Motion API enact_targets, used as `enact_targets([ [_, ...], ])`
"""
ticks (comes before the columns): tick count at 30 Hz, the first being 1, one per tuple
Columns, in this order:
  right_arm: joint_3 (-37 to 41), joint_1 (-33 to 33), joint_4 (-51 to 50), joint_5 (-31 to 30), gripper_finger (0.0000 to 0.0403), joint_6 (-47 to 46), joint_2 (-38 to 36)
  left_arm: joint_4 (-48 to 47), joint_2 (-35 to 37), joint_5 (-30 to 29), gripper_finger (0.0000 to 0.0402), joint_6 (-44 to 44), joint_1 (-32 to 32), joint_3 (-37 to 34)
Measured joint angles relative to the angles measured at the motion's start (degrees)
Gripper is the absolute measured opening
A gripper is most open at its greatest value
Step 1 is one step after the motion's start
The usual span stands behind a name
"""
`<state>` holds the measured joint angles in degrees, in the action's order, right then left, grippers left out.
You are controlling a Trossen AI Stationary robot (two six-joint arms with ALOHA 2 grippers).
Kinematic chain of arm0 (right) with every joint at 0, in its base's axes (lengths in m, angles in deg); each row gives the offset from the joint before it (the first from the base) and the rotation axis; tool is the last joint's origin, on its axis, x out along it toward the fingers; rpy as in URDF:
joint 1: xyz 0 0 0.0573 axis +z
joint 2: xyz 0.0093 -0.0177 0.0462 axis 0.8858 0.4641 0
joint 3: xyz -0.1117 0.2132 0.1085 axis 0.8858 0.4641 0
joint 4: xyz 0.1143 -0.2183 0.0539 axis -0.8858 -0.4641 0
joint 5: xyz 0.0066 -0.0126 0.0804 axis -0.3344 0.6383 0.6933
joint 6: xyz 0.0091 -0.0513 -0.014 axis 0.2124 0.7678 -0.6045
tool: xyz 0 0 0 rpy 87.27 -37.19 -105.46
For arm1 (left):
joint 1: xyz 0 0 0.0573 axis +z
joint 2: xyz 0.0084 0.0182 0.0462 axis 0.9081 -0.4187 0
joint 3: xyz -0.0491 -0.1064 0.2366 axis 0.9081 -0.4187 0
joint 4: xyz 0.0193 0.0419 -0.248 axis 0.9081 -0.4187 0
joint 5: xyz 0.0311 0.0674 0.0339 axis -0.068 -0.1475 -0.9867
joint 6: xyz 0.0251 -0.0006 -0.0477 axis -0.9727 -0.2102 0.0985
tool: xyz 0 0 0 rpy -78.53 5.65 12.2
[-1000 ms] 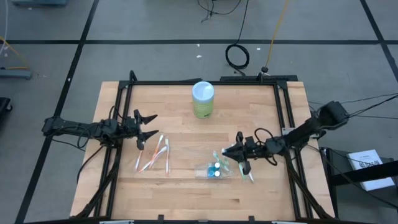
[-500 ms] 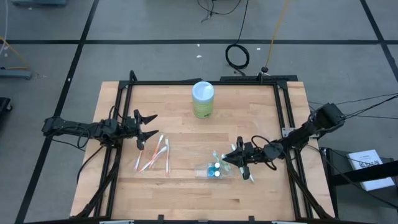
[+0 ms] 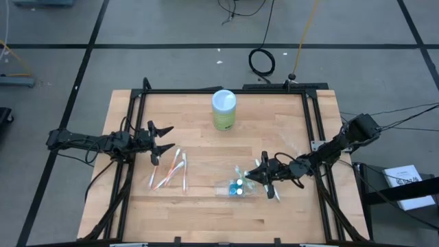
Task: Pick & Place toothbrushing station
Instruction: Put the green toothbrush into the right section of the transparent organizer
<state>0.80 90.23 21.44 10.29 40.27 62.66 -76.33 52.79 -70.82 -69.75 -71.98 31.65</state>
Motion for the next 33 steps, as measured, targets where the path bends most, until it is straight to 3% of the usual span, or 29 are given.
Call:
enact_targets([
  [8, 0.0, -0.11, -0.44, -0.9, 0.0048, -1.77, -0.04, -0.02, 0.0, 0.0, 0.0225, 0.0, 0.01, 0.0],
  [14, 0.0, -0.15, -1.45, -11.01, 0.0108, 0.06, 0.0, -0.02, 0.0, 0.01, 0.0225, 0.0, 0.01, 0.0],
  [17, 0.0, -0.13, -2.47, -13.22, 0.0138, 2.34, 0.0, -0.01, 0.0, 0.02, 0.0225, 0.0, -0.01, 0.0],
  [20, 0.0, 0.02, -2.44, -12.8, 0.0166, 3.84, 0.0, 0.0, 0.0, 0.0, 0.0225, 0.0, -0.01, 0.0],
  [27, 0.0, 0.05, -0.13, -5.56, 0.0217, 6.36, -0.95, -0.02, 0.0, 0.02, 0.0225, 0.0, -0.01, 0.0],
  [33, 0.0, 1.72, -7.48, -8.11, 0.0222, 9.58, -10.06, -0.01, 0.0, 0.01, 0.0225, 0.0, 0.01, 0.0],
])
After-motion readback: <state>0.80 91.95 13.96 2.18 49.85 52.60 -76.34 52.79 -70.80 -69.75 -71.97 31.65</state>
